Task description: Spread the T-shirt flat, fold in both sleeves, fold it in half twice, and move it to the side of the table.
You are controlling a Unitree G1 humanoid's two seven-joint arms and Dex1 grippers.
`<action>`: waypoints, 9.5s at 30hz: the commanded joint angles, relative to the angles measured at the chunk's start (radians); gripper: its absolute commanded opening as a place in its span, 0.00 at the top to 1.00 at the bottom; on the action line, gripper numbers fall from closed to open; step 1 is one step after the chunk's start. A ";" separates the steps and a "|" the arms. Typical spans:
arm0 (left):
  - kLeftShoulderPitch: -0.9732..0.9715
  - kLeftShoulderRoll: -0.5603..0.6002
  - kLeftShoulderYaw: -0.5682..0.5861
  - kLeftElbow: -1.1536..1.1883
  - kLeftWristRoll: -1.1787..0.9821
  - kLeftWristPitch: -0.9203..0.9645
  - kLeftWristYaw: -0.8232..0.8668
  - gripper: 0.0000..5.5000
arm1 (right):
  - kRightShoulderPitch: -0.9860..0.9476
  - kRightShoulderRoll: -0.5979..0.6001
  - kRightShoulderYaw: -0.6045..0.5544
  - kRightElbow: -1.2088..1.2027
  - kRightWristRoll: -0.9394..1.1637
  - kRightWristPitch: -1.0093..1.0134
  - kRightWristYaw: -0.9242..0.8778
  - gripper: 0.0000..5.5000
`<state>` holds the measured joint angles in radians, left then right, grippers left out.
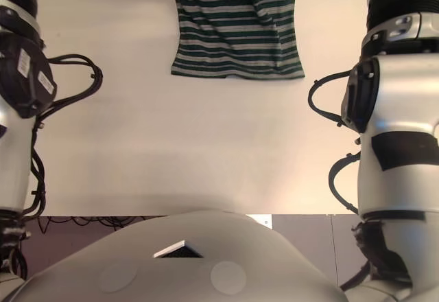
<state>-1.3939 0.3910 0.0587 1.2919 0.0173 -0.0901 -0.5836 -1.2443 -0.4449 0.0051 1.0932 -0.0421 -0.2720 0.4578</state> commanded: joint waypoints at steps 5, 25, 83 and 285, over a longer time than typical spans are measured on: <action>-0.046 0.079 0.004 -0.035 0.009 -0.047 -0.154 1.00 | 0.010 -0.085 -0.008 -0.076 -0.034 -0.113 -0.007 1.00; 1.013 0.494 0.164 -1.525 -0.469 0.287 -0.858 1.00 | 1.049 -0.506 -0.199 -1.525 0.312 0.394 0.569 1.00; 1.535 0.623 -0.334 -1.423 0.023 0.017 -0.608 1.00 | 1.293 -0.591 0.357 -1.148 -0.109 0.237 0.555 1.00; 1.119 0.207 -0.341 -1.330 -0.278 0.358 -0.415 1.00 | 1.196 -0.065 0.148 -1.125 -0.017 0.491 0.183 0.99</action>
<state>-0.2857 0.5561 -0.2696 -0.0414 -0.2676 0.2823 -0.9338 -0.0608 -0.4901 0.1308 -0.0021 -0.0486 0.1957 0.6280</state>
